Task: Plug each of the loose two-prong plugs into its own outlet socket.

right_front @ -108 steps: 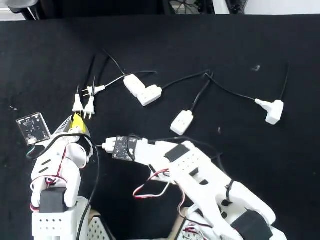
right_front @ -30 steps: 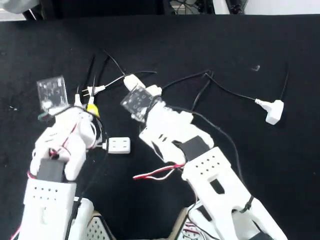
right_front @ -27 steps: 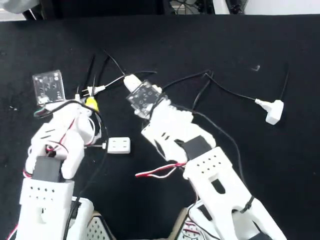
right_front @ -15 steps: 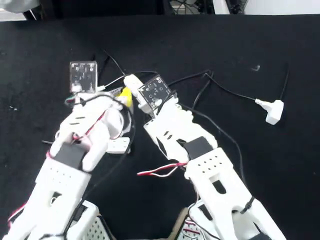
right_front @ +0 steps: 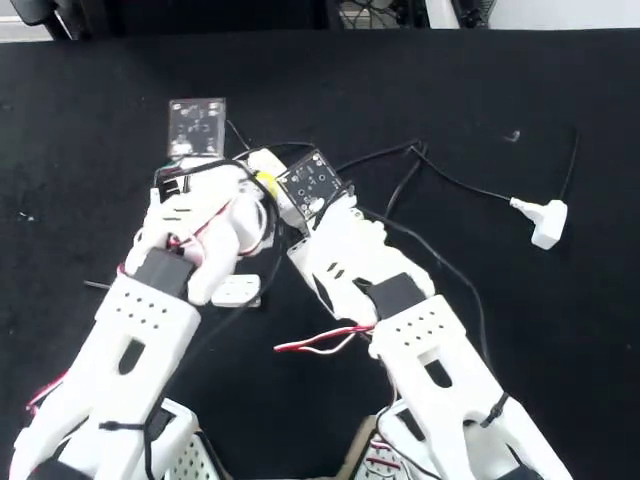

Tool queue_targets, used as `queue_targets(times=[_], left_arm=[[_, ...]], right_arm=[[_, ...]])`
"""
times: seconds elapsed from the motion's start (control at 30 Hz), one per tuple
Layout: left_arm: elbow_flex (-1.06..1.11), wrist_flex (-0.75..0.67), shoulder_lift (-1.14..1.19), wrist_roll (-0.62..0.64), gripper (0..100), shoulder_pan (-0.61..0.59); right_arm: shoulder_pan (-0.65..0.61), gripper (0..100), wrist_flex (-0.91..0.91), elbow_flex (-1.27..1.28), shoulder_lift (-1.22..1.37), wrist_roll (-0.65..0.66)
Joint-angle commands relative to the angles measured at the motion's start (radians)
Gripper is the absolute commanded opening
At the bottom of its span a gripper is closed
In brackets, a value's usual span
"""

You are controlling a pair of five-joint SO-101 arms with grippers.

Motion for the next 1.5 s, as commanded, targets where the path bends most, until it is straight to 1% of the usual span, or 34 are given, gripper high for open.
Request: queue_targets(times=[0.0,0.1,0.23,0.37,0.5,0.73,0.97,1.1,1.23,1.33,1.47], left_arm=[[-0.137,0.074,0.051,-0.063,3,0.016],[-0.234,0.161,0.133,-0.103,3,0.019],[-0.351,0.278,0.227,-0.107,3,0.019],[-0.432,0.334,0.262,-0.107,3,0.03],[-0.46,0.341,0.272,-0.104,3,0.041],[-0.424,0.341,0.27,-0.095,3,0.041],[-0.418,0.339,0.261,0.054,3,0.018],[-0.404,0.336,0.259,0.12,3,0.012],[-0.403,0.341,0.259,0.193,3,0.013],[-0.403,0.347,0.259,0.167,3,0.021],[-0.412,0.434,0.247,0.12,3,0.021]], right_arm=[[0.02,1.1,-0.021,-0.012,-0.042,0.002],[0.02,1.1,-0.02,-0.012,-0.042,0.002],[0.018,1.1,-0.02,-0.012,-0.042,0.002],[0.017,1.1,-0.02,-0.01,-0.042,0.002],[0.018,1.1,-0.02,-0.008,-0.042,-0.002],[0.021,1.1,-0.02,-0.005,-0.042,-0.025],[0.023,1.1,-0.021,-0.001,-0.042,-0.166],[0.023,1.1,-0.058,0.036,-0.068,-0.178],[0.017,1.1,-0.071,0.091,-0.162,-0.178],[0.018,1.1,-0.066,0.13,-0.252,-0.175],[0.009,1.1,-0.064,0.179,-0.346,-0.135]])
